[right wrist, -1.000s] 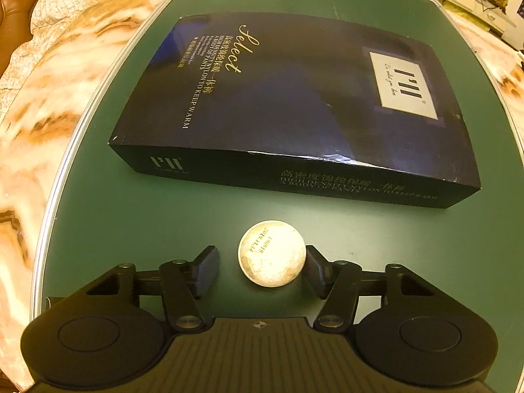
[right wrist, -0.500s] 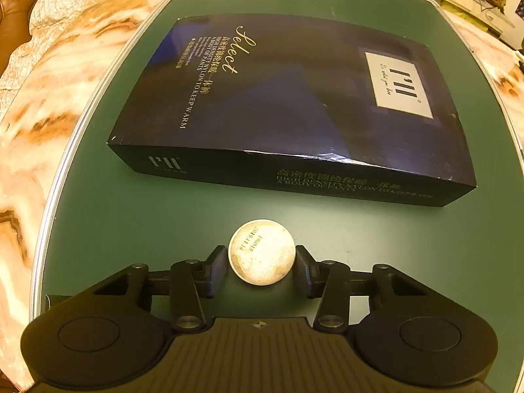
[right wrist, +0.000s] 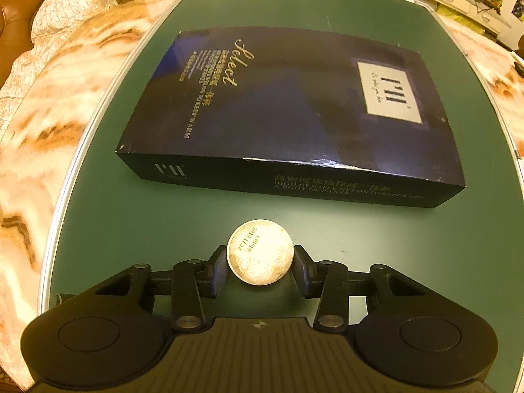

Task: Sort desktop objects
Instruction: 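Lift the white-topped tin with the right tool and carry it over the tray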

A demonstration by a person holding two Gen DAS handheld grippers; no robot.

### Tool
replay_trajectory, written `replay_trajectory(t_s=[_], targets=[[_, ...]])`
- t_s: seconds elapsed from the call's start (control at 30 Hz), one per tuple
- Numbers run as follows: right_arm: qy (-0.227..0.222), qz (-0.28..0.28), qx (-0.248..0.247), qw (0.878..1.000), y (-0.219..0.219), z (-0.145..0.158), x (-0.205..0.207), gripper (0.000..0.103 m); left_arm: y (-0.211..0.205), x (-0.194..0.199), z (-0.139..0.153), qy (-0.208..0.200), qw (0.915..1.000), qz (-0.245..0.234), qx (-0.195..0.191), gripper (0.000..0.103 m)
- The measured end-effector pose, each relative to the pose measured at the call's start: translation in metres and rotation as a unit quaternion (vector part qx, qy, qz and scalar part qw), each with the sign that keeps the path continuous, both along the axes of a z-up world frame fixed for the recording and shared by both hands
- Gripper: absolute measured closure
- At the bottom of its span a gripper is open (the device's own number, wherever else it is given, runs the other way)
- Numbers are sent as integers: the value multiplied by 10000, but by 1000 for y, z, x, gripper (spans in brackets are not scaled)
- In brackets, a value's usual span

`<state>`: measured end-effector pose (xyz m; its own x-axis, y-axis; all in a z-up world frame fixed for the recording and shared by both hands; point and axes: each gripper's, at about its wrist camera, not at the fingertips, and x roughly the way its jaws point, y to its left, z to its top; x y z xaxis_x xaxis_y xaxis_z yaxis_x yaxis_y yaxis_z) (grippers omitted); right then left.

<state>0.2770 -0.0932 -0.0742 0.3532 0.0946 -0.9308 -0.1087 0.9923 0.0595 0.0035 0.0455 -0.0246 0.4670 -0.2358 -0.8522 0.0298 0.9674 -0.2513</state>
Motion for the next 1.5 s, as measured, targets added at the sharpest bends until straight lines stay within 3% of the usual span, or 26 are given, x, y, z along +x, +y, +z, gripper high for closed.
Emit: replay_trajectory(t_s=[0.37,0.83,1.07,1.5], targets=[[-123,-26,114,9999,-12,28,-19,58,-3,-10,7,-97,9999,-5,28,48],[-418,188,346,9983,-24,77,-79,58,-1,-24,7,-120,9999,10,33,48],[-284,287,319,9987,-23,72,-106,58,-4,-29,8,-152,9999,-46,24,48],[162,262,259,9992,-20,29,-130,58,-7,-35,10,-186,9998,-87,36,48]])
